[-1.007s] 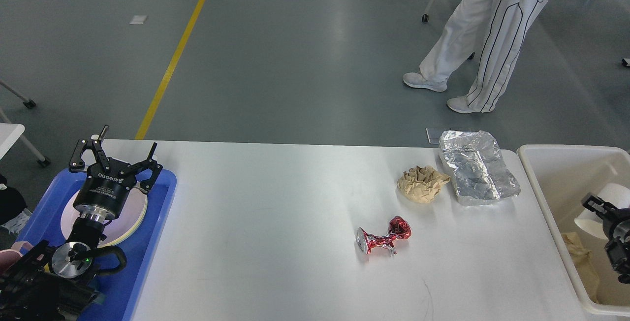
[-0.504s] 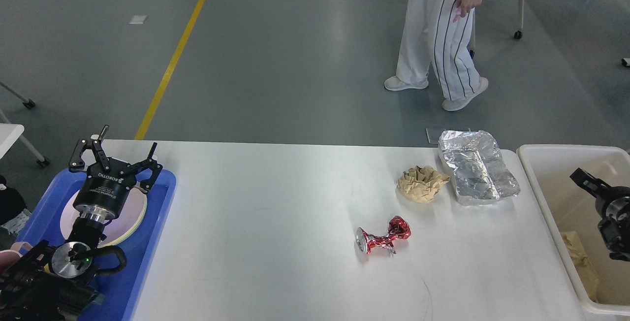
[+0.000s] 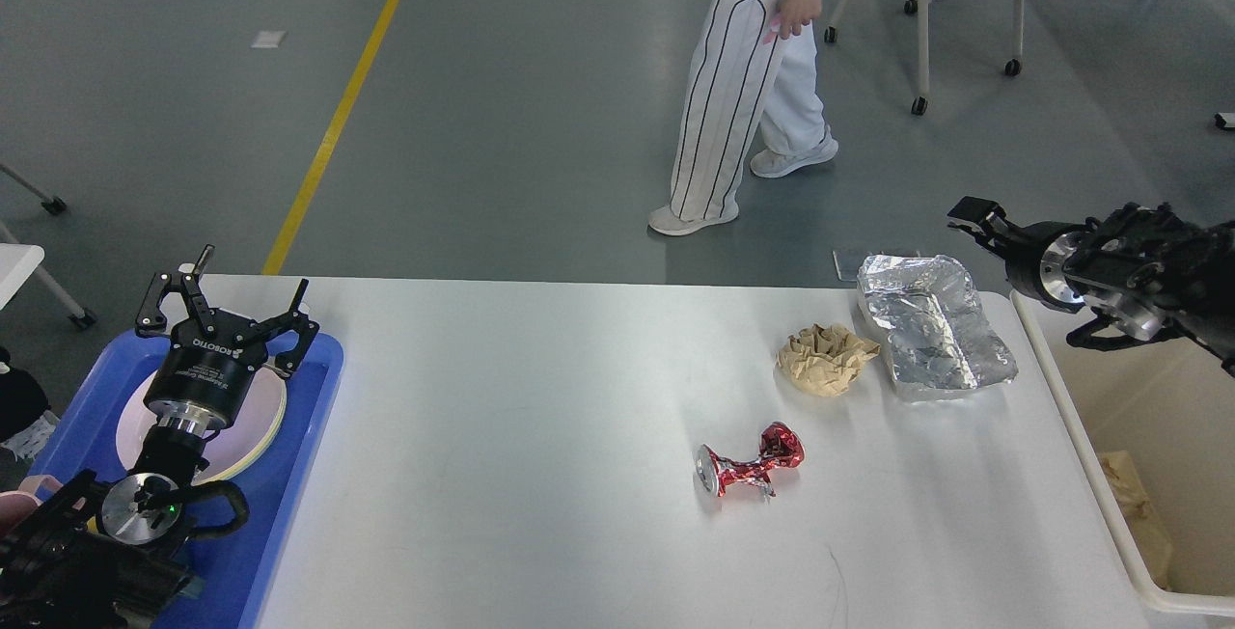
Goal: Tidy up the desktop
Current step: 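Reach the right gripper to the foil package edge and grasp it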
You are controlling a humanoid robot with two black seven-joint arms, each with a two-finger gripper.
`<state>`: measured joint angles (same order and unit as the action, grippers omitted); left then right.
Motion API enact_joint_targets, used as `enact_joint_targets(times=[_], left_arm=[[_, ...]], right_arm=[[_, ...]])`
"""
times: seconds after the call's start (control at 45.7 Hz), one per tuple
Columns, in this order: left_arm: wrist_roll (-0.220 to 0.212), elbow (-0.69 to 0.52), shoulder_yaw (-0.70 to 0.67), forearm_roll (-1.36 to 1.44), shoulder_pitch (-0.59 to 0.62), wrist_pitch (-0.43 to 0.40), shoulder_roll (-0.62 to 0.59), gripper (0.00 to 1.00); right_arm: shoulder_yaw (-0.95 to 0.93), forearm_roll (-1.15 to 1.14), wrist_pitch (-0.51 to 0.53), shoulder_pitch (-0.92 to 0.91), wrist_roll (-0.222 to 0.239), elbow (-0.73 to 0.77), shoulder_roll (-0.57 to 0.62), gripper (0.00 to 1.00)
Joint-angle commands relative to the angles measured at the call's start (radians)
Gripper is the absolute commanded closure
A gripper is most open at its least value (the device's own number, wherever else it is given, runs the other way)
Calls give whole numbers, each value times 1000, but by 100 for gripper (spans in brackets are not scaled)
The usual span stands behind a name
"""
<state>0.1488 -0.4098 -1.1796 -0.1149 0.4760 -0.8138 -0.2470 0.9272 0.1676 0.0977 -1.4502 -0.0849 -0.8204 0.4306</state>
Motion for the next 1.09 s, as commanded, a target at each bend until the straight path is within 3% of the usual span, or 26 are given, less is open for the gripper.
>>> enact_joint_targets(times=[0.0,0.088,0.219,0.438,0.679,1.073], left_arm=[[0,0,0,0,-1,-1,0,2],[0,0,0,0,-1,1,0,2],[0,2,0,0,-1,-1,0,2],[-2,0,0,0,-1,-1,0,2],[0,2,0,0,-1,1,0,2],[0,0,0,0,-1,-1,0,2]], right_arm=[[4,-17,152,-153,-3,-187,20,0],[8,-57,229,-222,-4,-276,20,0],[15,-120,249,-300,-4,-393,17,0],[25,-131,240,-306,-3,-408,10,0],[81,-129,235,-210,-3,-307,86,0],[-51,-91,166,217,1,27,126,0]])
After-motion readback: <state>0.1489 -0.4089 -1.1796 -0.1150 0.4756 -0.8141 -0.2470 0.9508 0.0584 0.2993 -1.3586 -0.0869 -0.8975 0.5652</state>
